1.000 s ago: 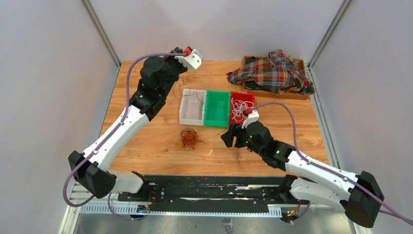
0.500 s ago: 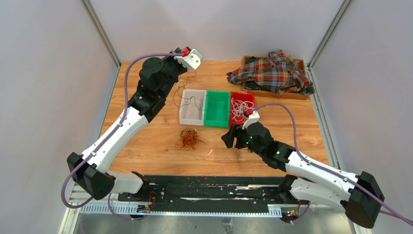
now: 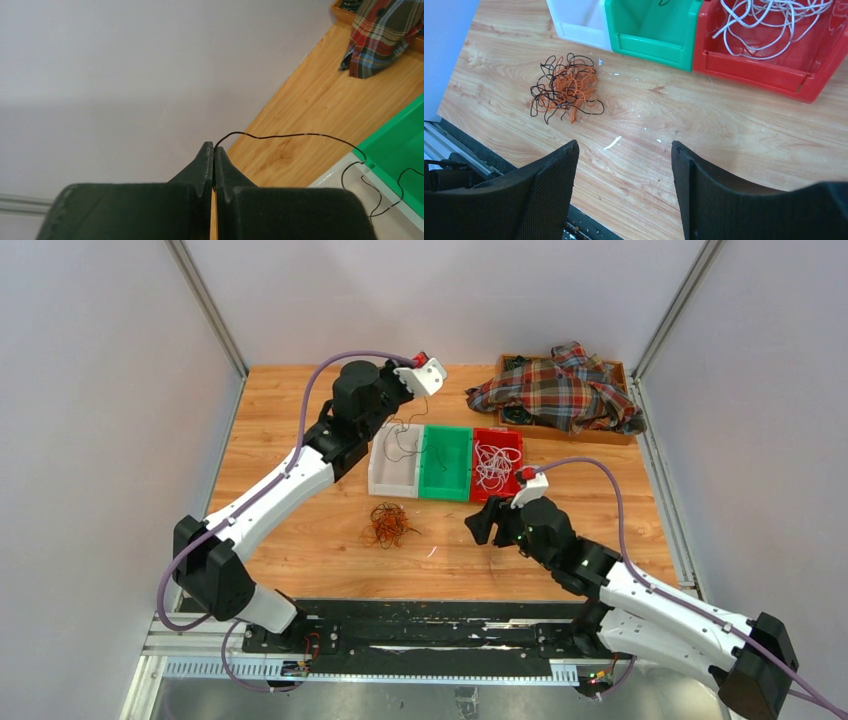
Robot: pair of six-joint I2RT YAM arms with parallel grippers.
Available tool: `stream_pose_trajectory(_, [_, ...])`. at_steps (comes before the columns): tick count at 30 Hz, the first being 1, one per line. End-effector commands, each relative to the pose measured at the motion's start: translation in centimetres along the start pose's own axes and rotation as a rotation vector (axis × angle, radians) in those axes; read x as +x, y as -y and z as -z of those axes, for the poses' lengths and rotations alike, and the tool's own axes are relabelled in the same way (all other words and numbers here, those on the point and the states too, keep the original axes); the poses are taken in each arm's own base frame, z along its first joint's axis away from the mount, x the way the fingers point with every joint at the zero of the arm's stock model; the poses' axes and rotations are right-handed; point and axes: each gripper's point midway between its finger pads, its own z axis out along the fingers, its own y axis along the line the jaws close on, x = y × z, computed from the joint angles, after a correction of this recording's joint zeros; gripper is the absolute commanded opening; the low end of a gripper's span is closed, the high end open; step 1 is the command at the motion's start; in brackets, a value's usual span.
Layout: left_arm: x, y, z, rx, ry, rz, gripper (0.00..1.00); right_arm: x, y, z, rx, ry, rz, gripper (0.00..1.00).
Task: Untangle the cables
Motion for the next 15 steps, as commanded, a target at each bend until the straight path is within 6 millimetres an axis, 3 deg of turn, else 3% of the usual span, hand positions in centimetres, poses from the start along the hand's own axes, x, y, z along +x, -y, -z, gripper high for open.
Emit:
stream_pose_trajectory(1, [-0.6, -1.8, 0.6, -0.071, 0.008, 0.013, 0.00, 0.4, 1.6, 0.0, 0.056, -0.001, -0.016, 0.68])
stream_pose_trajectory(9, [-0.1, -5.1, 3.4, -0.178, 0.004, 0.116, 0.01, 0.4, 1.3, -0.6, 0.056, -0.018, -0.009, 0.68])
stream_pose_trajectory(15, [1.1, -6.1, 5.3, -0.230, -0.007, 0.145, 0.00, 0.8, 1.1, -0.8, 0.048, -0.033, -0.022, 0.67])
